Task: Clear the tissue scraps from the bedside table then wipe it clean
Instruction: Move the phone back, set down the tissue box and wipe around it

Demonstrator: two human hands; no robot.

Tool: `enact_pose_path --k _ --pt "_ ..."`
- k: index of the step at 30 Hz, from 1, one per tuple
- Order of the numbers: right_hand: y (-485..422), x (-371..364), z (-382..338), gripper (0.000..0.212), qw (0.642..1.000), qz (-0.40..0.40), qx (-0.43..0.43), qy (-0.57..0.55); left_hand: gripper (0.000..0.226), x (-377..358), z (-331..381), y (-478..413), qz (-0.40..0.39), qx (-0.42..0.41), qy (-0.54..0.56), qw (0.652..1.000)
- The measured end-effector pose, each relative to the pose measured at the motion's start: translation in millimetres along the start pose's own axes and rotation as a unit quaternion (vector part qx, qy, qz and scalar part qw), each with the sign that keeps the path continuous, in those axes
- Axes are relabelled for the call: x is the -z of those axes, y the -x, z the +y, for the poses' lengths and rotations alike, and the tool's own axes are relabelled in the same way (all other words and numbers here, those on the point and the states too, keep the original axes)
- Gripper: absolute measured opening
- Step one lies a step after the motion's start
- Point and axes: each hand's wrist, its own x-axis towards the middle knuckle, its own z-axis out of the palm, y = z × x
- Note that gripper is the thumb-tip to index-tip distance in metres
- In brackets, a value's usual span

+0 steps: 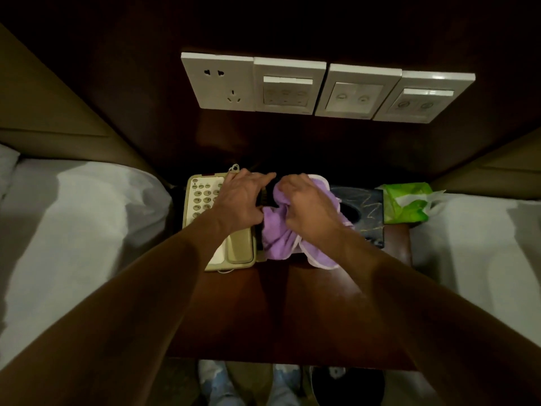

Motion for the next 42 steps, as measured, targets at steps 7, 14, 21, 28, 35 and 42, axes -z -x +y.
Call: enact_pose_path --k 7,14,21,28,35,42 --pt "-10.6 -3.8 -8.3 0.03 0.988 0.07 -0.136 0.037 0.095 4.5 4.1 -0.4 -0.021 0.017 0.032 0.999" --pt "-10.1 9.0 6.9 0.029 0.995 0.008 0.004 0.102 0.068 8.0 10.5 -5.1 -0.032 0.026 0.077 0.996" --pt "2.2 14.2 18.3 0.038 0.977 0.059 -0.182 0.098 0.066 12.3 14.9 -7.1 -0.042 0.035 0.074 0.996" --pt "-11.5 -3.4 -20.3 0.043 0.995 0.027 -0.077 0.063 0.06 7.9 12.6 -11.2 -0.047 0.039 0.057 0.996" --pt "38.3 21.9 42.9 0.048 0.964 0.075 -0.221 0.123 0.067 9.4 17.1 -12.6 -0.045 0.053 0.067 0.995" --pt "1.7 -3.2 -20.2 0.047 0.979 0.051 -0.186 0.072 0.078 11.2 20.4 -17.4 -0.076 0.027 -0.006 0.997"
